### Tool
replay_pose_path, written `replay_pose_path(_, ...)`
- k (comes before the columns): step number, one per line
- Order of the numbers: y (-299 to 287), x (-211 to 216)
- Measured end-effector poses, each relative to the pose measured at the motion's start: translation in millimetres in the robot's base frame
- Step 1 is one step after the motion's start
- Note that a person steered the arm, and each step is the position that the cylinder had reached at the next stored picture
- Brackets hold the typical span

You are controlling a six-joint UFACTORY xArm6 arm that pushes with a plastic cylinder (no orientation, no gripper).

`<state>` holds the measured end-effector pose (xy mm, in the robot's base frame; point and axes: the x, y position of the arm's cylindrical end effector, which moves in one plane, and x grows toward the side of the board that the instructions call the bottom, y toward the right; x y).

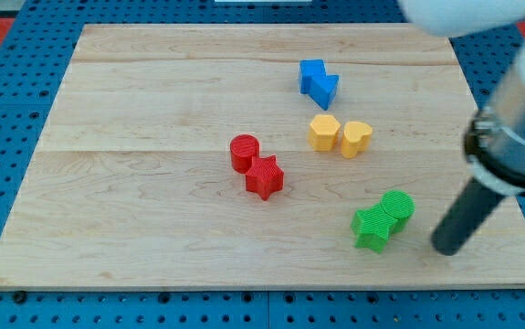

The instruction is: Push the green circle into the green star

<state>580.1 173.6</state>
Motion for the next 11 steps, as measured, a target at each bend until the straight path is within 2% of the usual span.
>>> replay_pose_path(1,-23.5,9.5)
replay_pose_path(3,-90.7,-8.9)
replay_pose_path(4,-89.5,-1.3)
replay_pose_path(5,-43.6,18.6)
replay_pose_path(6,39.5,18.5)
replay_pose_path(7,83.4,10.7)
replay_pose_path(8,87.8,-20.5)
replay_pose_path(9,82.5,-34.0)
replay_pose_path(11,60.2,-34.6)
